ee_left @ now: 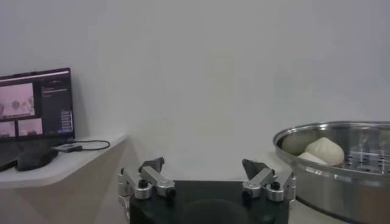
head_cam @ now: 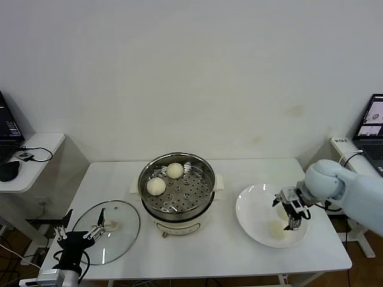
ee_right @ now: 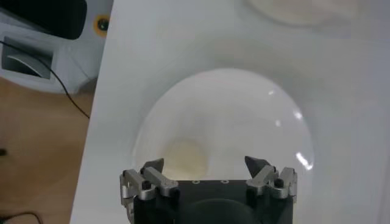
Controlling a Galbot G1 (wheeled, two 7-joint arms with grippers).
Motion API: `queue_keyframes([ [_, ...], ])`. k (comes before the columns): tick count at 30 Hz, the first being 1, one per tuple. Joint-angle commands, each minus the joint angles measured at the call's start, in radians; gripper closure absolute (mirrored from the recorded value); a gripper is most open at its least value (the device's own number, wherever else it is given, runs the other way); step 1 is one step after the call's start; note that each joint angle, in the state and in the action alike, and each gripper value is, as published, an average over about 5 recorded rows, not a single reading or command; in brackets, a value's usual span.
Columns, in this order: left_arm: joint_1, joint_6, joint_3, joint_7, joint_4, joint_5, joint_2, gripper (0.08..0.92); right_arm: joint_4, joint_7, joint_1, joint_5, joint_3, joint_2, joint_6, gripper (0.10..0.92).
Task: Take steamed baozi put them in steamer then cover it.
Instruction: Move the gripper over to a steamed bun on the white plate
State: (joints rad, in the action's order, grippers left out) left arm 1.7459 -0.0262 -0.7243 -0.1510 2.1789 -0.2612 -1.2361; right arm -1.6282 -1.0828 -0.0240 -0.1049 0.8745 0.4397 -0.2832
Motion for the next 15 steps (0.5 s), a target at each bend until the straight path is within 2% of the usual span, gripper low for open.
queue_keyframes([
  [1,0.001,0.000,-0.004,0.000,-0.003,-0.001,0.001,0.177,0.064,0.014,-0.197,-0.095,-0.134,0.007,0.012,0.203],
  [15,-0.005,0.001,-0.007,0.000,-0.015,-0.003,0.002,0.177,0.114,0.034,-0.195,-0.100,-0.128,0.068,0.007,0.218],
])
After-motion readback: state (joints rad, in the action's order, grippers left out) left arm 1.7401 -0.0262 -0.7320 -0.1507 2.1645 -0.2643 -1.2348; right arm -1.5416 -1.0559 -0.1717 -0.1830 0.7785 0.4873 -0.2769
